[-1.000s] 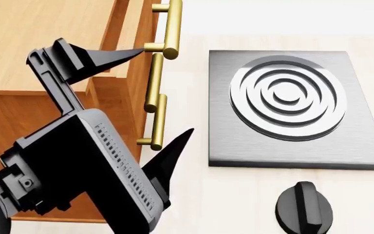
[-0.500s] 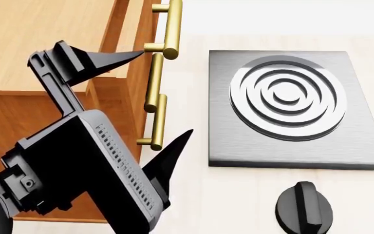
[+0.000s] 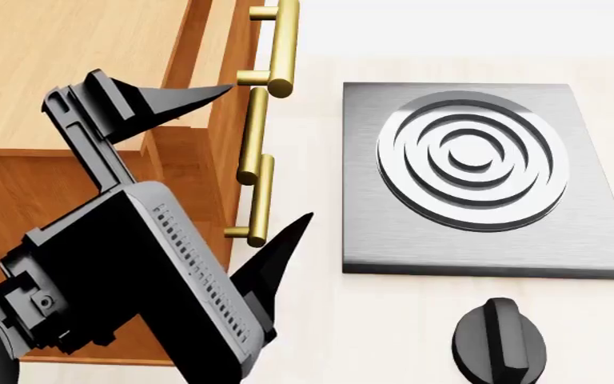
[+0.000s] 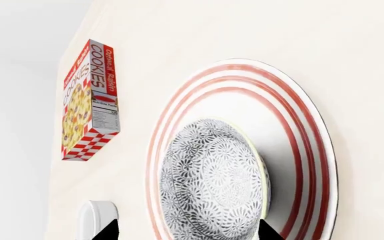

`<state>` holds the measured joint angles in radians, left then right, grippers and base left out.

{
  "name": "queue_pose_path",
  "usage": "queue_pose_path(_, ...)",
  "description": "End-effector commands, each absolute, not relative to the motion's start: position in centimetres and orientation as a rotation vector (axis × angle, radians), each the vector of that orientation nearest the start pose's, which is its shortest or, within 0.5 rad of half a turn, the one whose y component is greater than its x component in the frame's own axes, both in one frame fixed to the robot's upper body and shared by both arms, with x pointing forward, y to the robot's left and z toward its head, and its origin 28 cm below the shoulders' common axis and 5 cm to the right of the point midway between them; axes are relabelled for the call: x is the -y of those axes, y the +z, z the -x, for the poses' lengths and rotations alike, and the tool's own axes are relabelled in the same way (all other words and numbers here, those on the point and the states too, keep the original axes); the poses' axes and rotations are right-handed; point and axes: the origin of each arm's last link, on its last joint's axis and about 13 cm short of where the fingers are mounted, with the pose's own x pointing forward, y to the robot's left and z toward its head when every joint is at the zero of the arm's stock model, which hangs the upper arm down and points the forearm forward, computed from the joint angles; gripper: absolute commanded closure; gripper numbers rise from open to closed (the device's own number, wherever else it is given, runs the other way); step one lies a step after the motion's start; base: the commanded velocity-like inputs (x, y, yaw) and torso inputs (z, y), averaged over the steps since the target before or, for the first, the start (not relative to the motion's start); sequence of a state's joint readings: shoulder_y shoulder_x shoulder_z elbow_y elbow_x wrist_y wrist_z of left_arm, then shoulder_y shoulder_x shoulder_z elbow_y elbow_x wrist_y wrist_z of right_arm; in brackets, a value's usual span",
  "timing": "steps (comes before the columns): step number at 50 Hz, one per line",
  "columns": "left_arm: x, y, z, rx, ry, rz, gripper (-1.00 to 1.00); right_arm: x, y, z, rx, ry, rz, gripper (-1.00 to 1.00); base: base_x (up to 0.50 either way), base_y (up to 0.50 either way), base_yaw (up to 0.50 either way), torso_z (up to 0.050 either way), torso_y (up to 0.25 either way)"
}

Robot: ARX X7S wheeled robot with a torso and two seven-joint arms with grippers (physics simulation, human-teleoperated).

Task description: Pick the akita bowl on the wooden cabinet and place it on the plate.

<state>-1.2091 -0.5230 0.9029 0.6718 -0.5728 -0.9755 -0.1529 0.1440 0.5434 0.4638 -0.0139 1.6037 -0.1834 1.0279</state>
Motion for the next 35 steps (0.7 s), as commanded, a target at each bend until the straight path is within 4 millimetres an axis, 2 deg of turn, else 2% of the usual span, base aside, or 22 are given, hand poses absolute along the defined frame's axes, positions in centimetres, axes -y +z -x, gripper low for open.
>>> queue_pose_path(1, -16.1, 26.9, -25.0, 0.347, -0.657, -0.758, -1.00, 29.3, 16.1, -21.2, 0.161, -1.100, -1.309, -1.00, 0.00, 0.00, 0.00, 0.000, 0.000)
queue_pose_path(25, -16.4, 27.0, -24.8, 0.351, -0.648, -0.750, -1.00, 26.5, 23.3, -18.7, 0.334, -0.892, -1.202, -1.00, 0.00, 0.00, 0.00, 0.000, 0.000)
queue_pose_path(35, -16.5, 27.1, -24.7, 0.353, -0.642, -0.747, -1.00, 24.9, 26.0, -18.0, 0.419, -0.858, -1.007, -1.00, 0.00, 0.00, 0.00, 0.000, 0.000)
